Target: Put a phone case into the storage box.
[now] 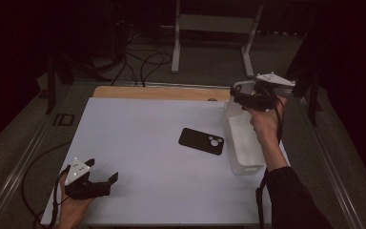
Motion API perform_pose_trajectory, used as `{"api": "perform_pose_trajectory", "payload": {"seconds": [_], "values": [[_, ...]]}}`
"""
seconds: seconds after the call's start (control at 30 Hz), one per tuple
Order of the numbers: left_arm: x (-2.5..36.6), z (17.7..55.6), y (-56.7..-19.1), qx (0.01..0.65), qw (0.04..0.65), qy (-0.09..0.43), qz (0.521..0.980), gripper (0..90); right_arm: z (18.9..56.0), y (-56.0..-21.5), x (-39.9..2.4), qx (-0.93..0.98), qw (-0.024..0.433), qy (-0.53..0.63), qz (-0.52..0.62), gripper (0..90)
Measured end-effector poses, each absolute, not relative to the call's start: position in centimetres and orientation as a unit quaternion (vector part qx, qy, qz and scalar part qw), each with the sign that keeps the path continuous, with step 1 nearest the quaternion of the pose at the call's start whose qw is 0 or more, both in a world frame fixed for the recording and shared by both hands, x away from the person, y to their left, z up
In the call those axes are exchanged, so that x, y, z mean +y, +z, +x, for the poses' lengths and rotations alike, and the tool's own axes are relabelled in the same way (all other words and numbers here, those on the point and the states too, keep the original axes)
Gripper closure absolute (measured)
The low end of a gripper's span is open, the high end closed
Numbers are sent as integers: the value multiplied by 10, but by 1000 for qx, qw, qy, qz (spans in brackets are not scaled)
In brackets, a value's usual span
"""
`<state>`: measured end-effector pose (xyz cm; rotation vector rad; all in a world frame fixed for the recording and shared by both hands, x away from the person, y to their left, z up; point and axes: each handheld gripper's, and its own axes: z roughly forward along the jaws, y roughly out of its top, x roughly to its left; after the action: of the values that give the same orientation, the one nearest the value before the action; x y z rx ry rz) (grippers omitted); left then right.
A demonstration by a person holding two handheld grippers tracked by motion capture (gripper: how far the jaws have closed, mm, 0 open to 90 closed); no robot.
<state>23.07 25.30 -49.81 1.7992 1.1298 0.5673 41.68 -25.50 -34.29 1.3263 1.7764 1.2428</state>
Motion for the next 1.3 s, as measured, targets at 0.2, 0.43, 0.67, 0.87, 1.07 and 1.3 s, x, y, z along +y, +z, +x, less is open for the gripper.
{"api": "perform_pose_trajectory", "payload": {"seconds": [0.2,0.43,0.67,0.87,1.07,1.3], "values": [[253,230,-498,459,454,234,727,0,425,-345,-260,664,300,455,512,167],[253,230,-497,464,452,240,723,0,437,-350,-264,663,308,436,524,167],[254,230,-497,466,454,240,721,0,444,-354,-265,662,312,426,532,167],[253,230,-498,466,453,239,721,0,451,-360,-268,660,315,416,540,166],[253,230,-498,466,453,239,721,0,457,-365,-271,659,319,406,547,166],[253,230,-498,466,453,238,722,0,465,-375,-273,655,313,400,560,166]]}}
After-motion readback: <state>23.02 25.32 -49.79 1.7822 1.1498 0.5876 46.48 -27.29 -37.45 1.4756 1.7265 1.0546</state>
